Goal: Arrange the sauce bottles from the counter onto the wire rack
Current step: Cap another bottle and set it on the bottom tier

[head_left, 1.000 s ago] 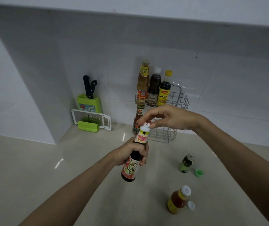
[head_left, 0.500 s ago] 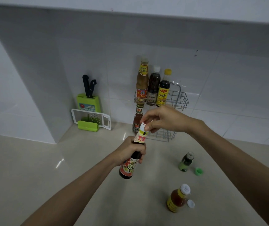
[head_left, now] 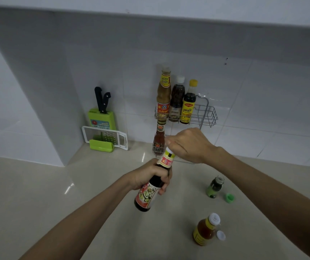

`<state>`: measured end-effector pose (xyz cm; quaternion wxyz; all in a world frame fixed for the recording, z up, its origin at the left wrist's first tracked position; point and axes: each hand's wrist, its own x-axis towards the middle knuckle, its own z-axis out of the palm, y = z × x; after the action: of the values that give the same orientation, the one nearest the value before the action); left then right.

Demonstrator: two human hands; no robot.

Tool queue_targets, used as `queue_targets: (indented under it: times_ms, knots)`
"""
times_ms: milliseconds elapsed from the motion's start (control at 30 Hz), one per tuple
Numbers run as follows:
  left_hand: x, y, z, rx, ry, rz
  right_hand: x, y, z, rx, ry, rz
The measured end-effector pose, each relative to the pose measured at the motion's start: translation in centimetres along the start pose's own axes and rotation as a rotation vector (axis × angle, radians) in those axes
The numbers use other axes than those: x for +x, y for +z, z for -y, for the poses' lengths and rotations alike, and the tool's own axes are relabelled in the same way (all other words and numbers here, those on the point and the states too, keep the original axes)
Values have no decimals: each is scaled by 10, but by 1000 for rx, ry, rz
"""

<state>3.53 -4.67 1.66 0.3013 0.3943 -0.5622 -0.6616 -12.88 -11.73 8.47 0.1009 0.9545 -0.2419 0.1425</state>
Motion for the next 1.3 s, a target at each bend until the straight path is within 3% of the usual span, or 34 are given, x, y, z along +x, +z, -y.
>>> queue_targets:
  times_ms: [100, 167, 200, 267, 333, 400, 467, 533, 667, 767, 867, 967, 1100, 1300]
  knots:
    - [6, 4, 14, 290, -50, -477, 0, 22, 12, 5, 411, 130]
    - [6, 5, 23, 554, -123, -663, -2, 36, 19, 72, 595, 261]
    - [4, 2, 25, 577, -128, -616, -5, 39, 21, 98, 575, 291]
    - [-2, -8, 25, 373, -85, -320, -9, 32, 24, 171, 454, 250]
    - [-13, -12, 18, 178, -66, -41, -12, 18, 24, 168, 184, 113]
    - [-15, -10, 14, 136, -25, 22, -9, 11, 21, 31, -15, 57]
    - [-10, -4, 11, 144, 8, -115, -3, 9, 21, 21, 71, -8]
    - [-2, -1, 13, 182, 14, -355, 3, 10, 27, 10, 295, -18]
    - [6, 11, 19, 600, -134, -799, 8, 30, 31, -30, 557, 157]
    - [7, 20, 23, 709, -157, -921, 13, 40, 34, 271, 792, 190]
    - [9, 18, 21, 551, -107, -877, 16, 43, 39, 623, 786, 28]
    - [5, 7, 17, 387, -26, -689, 20, 29, 31, 644, 706, 2]
    - [-6, -19, 28, 293, -68, -417, 30, 5, 6, 644, 628, 27]
    - [5, -23, 34, 195, 4, -469, 27, -5, -3, 894, 733, -97]
